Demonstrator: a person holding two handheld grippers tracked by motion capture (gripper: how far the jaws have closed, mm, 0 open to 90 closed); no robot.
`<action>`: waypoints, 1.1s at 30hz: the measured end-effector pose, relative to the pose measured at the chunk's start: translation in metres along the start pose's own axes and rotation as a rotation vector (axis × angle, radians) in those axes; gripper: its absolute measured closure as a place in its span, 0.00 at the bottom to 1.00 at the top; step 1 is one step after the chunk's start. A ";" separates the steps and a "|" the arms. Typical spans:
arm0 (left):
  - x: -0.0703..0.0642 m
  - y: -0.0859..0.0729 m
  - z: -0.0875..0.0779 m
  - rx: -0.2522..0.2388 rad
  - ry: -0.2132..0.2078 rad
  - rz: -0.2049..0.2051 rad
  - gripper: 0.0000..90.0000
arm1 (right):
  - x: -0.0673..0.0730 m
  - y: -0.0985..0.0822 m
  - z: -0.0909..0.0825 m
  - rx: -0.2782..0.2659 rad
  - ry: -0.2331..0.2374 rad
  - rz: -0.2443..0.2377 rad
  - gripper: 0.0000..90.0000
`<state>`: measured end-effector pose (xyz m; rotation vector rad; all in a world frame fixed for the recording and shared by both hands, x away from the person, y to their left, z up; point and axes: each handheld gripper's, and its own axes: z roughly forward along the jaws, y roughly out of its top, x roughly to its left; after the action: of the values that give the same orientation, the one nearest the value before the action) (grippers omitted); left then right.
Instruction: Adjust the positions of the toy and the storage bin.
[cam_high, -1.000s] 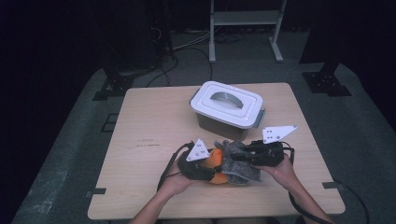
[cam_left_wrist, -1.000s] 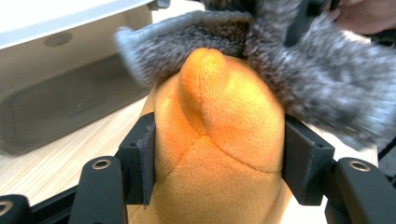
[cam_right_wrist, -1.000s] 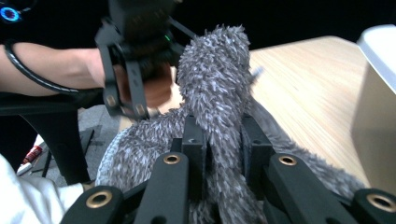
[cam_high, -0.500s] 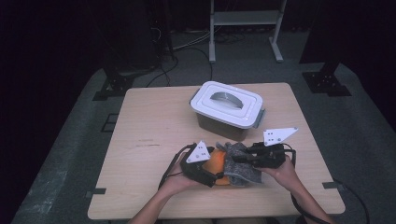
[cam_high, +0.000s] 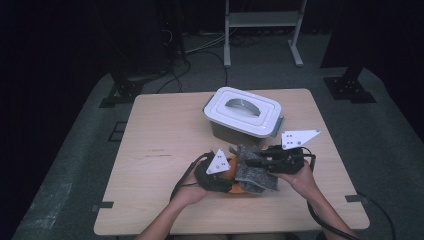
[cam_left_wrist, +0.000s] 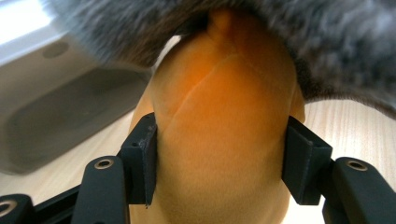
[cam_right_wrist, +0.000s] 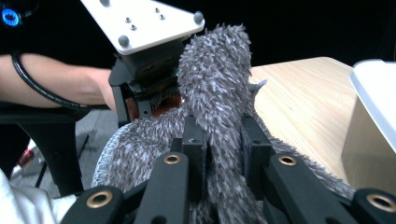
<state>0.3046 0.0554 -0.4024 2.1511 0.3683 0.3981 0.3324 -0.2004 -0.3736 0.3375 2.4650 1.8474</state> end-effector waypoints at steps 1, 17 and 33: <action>0.001 0.000 -0.003 0.003 0.000 -0.008 0.43 | 0.001 0.003 0.003 0.016 -0.004 -0.013 0.84; 0.020 -0.033 -0.014 -0.039 -0.086 -0.144 0.23 | -0.012 -0.035 0.003 0.110 -0.006 0.083 0.84; 0.004 -0.012 -0.015 -0.042 0.035 -0.100 0.19 | -0.013 -0.031 0.004 0.088 0.015 0.099 0.84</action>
<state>0.3001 0.0750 -0.4035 2.0775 0.4811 0.3841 0.3410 -0.2072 -0.4052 0.4602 2.5905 1.7855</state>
